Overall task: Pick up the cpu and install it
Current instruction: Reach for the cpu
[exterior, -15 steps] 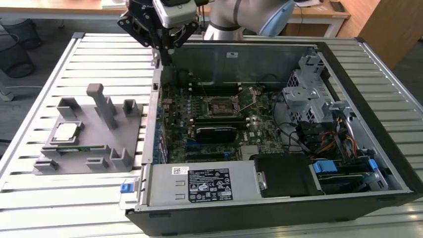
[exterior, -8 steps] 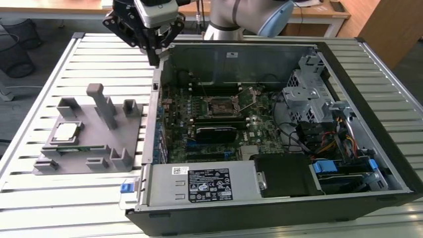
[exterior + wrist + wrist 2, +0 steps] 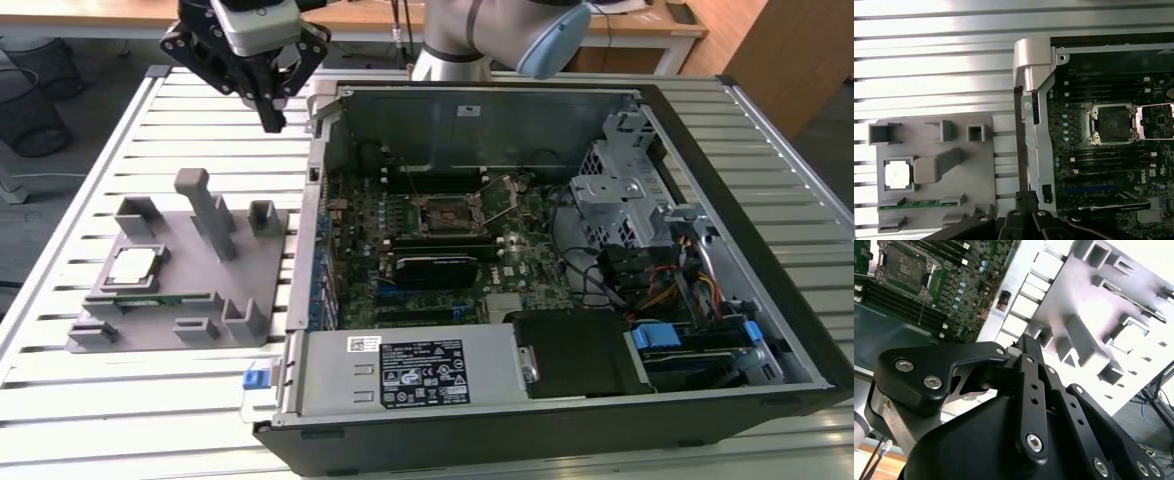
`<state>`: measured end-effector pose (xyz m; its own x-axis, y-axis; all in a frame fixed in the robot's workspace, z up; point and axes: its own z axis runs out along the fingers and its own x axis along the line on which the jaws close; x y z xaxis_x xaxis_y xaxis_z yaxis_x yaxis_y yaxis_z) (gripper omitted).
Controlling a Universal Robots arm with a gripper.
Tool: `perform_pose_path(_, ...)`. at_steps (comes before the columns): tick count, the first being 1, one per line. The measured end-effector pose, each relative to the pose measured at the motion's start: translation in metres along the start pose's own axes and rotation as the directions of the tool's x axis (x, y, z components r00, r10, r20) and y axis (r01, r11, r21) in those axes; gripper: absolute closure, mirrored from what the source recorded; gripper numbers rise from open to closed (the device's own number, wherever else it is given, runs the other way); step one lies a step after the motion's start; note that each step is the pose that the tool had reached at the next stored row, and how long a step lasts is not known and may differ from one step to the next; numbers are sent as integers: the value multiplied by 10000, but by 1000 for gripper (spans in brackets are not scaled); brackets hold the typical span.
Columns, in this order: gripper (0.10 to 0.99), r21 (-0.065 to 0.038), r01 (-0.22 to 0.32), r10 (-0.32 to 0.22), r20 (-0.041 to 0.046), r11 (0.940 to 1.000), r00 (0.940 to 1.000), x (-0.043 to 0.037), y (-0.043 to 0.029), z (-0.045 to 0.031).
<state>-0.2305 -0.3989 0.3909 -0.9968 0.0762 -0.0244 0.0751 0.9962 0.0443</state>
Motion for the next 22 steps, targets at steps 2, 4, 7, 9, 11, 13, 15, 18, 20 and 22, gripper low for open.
perform_pose_path(2, 980, 0, 1, -1, 1, 10000, 10000, 62, -5, -1)
perform_pose_path(4, 980, 0, 0, 0, 1, 10000, 10000, 123, -9, -3)
perform_pose_path(7, 980, -1, 1, -1, 1, 10000, 10000, 215, -16, -5)
perform_pose_path(9, 980, 0, 1, -1, 1, 10000, 10000, 276, -21, -7)
perform_pose_path(11, 980, 0, 0, 0, 1, 10000, 10000, 338, -26, -8)
perform_pose_path(13, 980, -1, -1, 1, 1, 10000, 10000, 399, -30, -9)
perform_pose_path(15, 980, 0, 1, -1, 1, 10000, 10000, 463, -35, -11)
perform_pose_path(18, 980, -1, -1, 1, 0, 10000, 10000, 549, -42, -13)
perform_pose_path(20, 980, 2, -12, 12, -24, 10000, 10000, 591, -44, -14)
perform_pose_path(22, 980, 6, -23, 23, -89, 10000, 10000, 622, -46, -15)
